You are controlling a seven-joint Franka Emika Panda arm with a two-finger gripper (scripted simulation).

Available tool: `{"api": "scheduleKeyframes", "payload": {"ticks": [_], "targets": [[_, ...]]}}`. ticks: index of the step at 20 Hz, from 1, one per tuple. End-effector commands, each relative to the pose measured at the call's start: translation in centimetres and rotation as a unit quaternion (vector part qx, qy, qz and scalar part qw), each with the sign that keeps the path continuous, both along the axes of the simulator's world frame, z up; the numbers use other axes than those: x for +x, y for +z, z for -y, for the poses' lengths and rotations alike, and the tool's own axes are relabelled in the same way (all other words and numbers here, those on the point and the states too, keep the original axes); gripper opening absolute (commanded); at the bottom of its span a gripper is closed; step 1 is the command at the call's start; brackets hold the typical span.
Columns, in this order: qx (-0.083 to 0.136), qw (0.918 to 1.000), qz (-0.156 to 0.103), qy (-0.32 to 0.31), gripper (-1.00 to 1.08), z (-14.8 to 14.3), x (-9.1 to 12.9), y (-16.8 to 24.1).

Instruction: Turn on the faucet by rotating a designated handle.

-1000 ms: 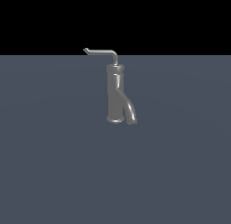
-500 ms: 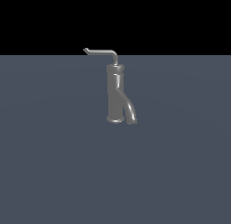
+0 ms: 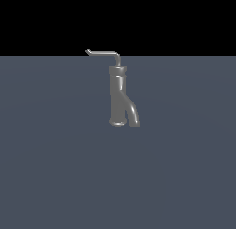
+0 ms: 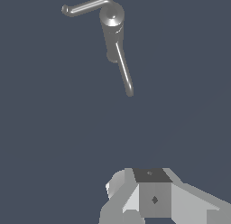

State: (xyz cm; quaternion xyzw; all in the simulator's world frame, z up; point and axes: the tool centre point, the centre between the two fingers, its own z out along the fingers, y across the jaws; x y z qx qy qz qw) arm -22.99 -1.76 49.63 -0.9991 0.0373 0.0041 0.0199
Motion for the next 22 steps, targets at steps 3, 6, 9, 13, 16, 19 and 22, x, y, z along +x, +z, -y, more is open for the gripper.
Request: {"api": "scheduleKeyframes", "payload": {"ticks": [3, 6, 9, 13, 16, 19, 22], "targets": [[0.004, 0.9995, -0.002, -0.03, -1.0, -0.3, 1.7, -0.2], [0.007, 0.9983, -0.004, -0.057, -1.0, -0.6, 3.3, -0.4], [0.01, 0.9959, -0.006, -0.09, -1.0, -0.9, 5.2, -0.7], [0.013, 0.9904, -0.01, -0.137, -1.0, -1.5, 7.9, -1.3], [0.015, 0.9847, -0.013, -0.173, -1.0, -2.0, 9.9, -1.9], [0.016, 0.9777, -0.016, -0.209, -1.0, -2.5, 11.9, -2.7], [0.016, 0.9694, -0.019, -0.244, -1.0, -3.1, 13.9, -3.5]]}}
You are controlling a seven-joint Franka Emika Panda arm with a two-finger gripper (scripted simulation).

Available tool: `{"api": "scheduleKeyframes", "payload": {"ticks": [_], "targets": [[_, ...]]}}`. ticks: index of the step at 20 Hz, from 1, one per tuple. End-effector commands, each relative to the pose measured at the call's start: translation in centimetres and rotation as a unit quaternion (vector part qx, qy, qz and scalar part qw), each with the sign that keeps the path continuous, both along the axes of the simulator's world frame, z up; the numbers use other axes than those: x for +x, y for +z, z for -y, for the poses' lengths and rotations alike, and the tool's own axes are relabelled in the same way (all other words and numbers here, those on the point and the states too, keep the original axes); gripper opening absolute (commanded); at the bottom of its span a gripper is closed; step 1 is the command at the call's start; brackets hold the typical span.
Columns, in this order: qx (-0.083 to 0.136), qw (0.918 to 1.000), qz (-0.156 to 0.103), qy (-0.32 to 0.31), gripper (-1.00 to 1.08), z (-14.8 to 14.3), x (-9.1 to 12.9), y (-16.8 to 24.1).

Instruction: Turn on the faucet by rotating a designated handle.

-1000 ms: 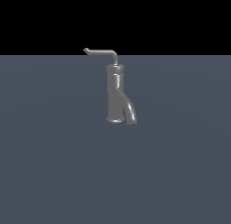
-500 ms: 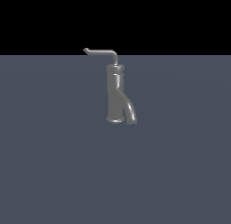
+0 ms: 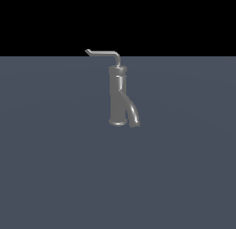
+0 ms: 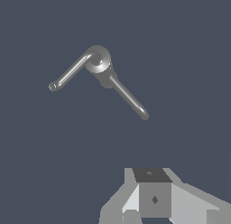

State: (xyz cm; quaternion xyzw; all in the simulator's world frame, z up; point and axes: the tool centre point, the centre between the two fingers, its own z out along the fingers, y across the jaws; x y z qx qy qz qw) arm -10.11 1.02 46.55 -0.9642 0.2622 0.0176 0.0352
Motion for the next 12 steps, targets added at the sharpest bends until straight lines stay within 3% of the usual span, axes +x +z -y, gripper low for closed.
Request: {"api": "scheduleKeyframes", "payload": {"ticks": [1, 12], "targets": [[0.0, 0.9995, -0.003, -0.031, -1.0, -0.5, 1.7, -0.7], [-0.007, 0.9864, -0.012, -0.164, -1.0, -2.9, 8.6, -4.9]]}}
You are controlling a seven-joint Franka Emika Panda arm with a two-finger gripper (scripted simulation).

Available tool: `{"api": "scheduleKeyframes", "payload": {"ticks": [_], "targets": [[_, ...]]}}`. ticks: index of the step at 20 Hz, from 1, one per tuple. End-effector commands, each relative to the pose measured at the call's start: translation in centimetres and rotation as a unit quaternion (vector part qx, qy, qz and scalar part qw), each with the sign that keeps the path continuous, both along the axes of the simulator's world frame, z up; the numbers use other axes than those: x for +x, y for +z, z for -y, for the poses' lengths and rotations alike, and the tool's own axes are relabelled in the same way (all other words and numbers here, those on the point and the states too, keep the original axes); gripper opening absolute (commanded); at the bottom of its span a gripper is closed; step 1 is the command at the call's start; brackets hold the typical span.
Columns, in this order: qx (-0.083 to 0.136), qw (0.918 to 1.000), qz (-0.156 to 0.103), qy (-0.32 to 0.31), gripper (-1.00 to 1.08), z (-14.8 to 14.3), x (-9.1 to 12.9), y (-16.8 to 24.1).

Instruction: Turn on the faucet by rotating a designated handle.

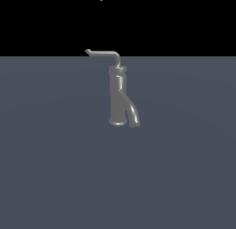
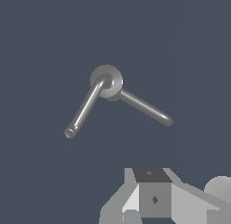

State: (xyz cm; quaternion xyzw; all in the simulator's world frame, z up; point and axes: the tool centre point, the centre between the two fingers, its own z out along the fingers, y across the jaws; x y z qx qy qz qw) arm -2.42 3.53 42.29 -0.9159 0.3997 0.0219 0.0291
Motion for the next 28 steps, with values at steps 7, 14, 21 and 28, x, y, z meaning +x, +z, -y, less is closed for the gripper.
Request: {"api": "scheduleKeyframes", "payload": {"ticks": [7, 14, 21, 28], "targets": [[-0.011, 0.9947, -0.005, -0.103, -1.0, -2.1, 5.0, -4.0], [-0.022, 0.9831, -0.005, -0.182, -1.0, -4.0, 8.6, -7.8], [-0.031, 0.9713, -0.003, -0.236, -1.0, -5.5, 10.8, -10.7], [-0.036, 0.9646, -0.001, -0.261, -1.0, -6.2, 11.8, -12.2]]}}
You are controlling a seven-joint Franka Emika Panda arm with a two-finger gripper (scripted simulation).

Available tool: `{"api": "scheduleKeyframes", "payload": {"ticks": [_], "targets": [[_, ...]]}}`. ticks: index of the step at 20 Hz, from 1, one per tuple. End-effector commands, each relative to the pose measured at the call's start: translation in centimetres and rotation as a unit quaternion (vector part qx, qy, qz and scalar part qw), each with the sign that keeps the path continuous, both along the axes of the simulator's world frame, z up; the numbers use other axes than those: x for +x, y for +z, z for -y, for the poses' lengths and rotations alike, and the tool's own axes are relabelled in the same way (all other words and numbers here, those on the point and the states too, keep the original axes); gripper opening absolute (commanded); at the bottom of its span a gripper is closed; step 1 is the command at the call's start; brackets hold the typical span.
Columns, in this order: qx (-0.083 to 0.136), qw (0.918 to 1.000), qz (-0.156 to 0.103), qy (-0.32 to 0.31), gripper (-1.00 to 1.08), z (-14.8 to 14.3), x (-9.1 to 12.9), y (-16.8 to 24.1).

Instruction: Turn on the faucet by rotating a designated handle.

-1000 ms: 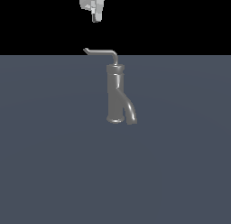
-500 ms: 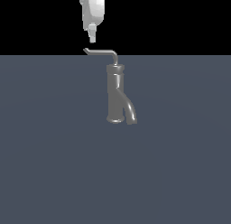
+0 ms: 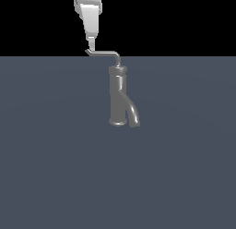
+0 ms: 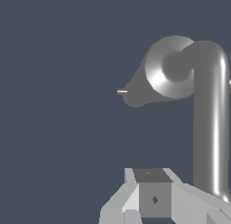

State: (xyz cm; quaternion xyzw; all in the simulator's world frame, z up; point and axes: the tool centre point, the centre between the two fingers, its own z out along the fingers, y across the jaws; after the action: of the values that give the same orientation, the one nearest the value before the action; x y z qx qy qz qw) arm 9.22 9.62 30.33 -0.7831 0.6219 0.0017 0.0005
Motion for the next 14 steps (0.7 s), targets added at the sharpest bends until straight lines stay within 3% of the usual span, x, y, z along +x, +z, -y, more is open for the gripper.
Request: {"api": "scheduleKeyframes", "payload": {"ticks": [1, 7, 14], "targets": [[-0.001, 1.0, 0.001, -0.006, -1.0, -0.1, 0.2, -0.3], [-0.001, 1.0, 0.001, -0.007, -1.0, -0.2, 0.3, -0.4], [-0.001, 1.0, 0.001, -0.007, -1.0, 0.1, -1.4, -0.4]]}}
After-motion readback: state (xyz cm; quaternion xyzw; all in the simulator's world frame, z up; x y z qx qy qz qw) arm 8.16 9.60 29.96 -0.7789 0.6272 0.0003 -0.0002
